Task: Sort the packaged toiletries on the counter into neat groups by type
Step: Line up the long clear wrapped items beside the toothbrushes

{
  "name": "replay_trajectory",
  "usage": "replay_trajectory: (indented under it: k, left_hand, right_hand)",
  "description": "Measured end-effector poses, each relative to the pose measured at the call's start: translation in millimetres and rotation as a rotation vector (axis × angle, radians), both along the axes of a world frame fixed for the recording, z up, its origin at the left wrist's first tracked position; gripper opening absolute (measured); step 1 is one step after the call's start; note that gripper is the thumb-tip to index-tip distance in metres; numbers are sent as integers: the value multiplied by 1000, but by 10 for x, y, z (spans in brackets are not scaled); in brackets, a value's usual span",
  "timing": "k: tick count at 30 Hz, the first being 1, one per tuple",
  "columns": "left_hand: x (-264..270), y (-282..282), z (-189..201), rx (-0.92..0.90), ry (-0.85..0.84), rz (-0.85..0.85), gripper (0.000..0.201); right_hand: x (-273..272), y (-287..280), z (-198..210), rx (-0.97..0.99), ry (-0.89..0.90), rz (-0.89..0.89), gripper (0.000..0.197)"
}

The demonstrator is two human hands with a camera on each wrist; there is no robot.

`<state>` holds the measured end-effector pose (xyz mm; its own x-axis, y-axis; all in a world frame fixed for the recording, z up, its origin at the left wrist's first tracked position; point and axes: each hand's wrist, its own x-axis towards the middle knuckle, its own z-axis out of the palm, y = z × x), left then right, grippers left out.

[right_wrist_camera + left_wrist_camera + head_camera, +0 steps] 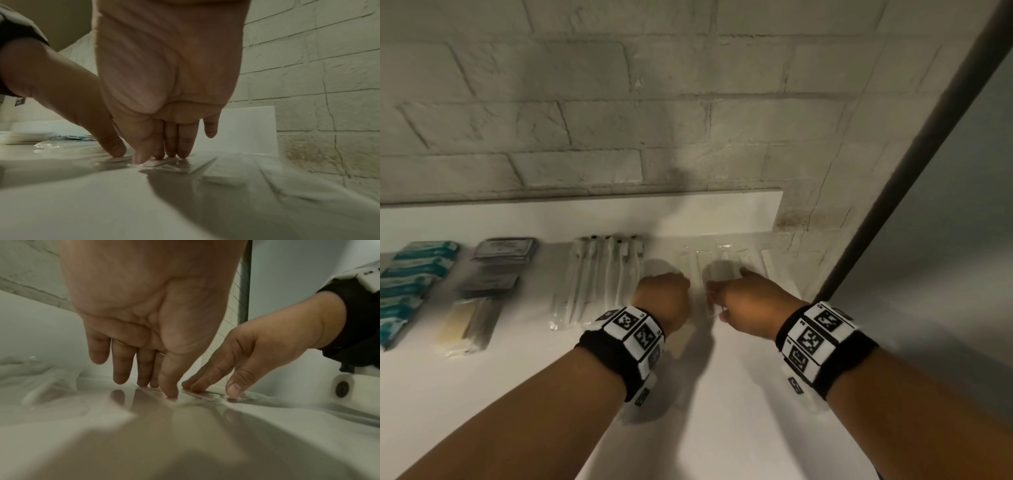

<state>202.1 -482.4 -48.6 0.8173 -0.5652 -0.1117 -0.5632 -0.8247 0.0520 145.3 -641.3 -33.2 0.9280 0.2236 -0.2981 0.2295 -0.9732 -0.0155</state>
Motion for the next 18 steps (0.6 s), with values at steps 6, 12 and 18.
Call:
replay_trajectory:
  k: [6,12,18]
  left_hand:
    - [34,-21,0,22,-4,1,39]
    - [4,-57,7,35,-57,-30,35]
    - [-165,-248,64,34,-27,-180,36]
  right_hand:
    - [28,-6,-69,-8,6,-15,45]
    - [-31,-65,-10,54,-82,-32,39]
    - [-112,-235,24,13,-107,-152,30]
